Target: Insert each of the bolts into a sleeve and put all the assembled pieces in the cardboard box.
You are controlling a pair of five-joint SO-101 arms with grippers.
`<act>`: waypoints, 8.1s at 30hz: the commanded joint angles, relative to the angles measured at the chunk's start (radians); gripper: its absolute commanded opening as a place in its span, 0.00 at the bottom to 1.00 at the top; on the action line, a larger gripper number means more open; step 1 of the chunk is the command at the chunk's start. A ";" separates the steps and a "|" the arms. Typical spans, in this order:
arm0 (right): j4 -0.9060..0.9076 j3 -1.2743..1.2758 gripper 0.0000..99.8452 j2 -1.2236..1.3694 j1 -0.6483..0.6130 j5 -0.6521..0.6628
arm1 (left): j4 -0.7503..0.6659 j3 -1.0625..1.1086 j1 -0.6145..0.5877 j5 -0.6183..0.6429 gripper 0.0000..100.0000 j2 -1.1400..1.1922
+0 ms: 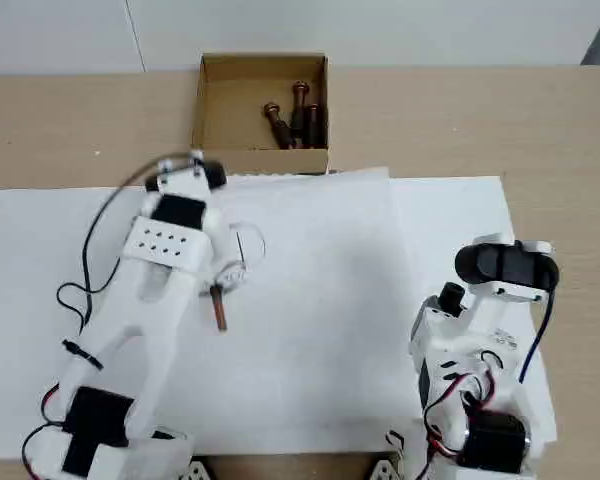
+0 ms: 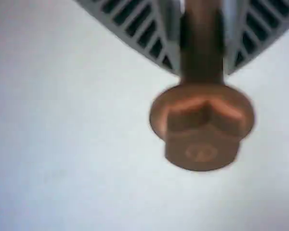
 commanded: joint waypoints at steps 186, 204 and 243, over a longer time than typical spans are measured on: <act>-0.593 0.321 0.00 -0.001 -0.375 0.210 | -0.629 1.394 -0.153 -0.540 0.01 -1.692; -0.469 -0.331 0.00 0.581 -0.364 0.028 | -0.631 1.394 -0.146 -0.548 0.01 -1.692; -0.575 -2.053 0.00 2.402 -0.455 0.502 | -0.632 1.394 -0.152 -0.543 0.01 -1.692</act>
